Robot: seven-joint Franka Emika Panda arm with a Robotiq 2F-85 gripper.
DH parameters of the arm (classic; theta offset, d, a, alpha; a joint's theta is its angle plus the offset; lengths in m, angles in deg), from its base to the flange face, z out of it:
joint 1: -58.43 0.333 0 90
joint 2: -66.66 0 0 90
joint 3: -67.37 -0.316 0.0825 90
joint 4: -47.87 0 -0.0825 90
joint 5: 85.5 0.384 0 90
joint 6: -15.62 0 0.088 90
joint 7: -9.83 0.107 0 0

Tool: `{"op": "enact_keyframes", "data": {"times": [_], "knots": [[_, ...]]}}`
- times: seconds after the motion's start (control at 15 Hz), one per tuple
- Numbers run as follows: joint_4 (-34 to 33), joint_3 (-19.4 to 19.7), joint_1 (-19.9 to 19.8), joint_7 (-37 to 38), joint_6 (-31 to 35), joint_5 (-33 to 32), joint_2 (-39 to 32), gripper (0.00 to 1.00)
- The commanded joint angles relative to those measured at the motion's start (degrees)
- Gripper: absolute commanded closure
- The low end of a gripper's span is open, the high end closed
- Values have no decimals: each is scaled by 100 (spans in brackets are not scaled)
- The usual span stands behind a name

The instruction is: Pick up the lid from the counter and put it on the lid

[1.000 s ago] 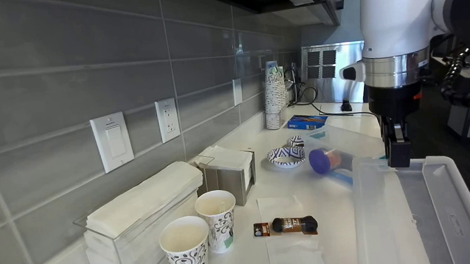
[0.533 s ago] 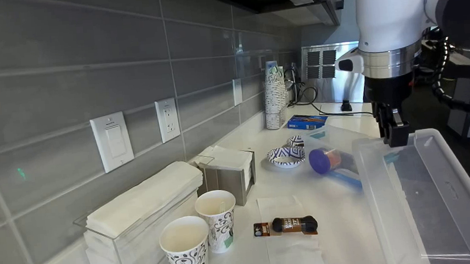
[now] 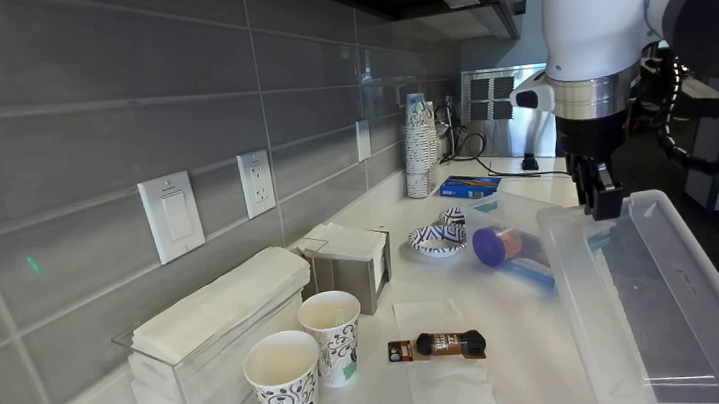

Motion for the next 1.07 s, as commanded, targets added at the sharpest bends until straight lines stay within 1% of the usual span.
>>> {"op": "enact_keyframes", "data": {"times": [0.0, 0.33, 0.53, 0.73, 0.87, 1.0], "knots": [[13, 160, -29, -81, 139, -140, 0, 94], [-1, 575, -408, -127, 562, -601, -53, 94], [-66, 888, -606, -455, 902, -742, -210, 94], [-224, 1229, -687, -1038, 1125, -557, -419, 94], [-460, 1437, -666, -1692, 1115, -401, -648, 94], [-736, 1605, -649, -2406, 1111, -392, -864, 94]]}}
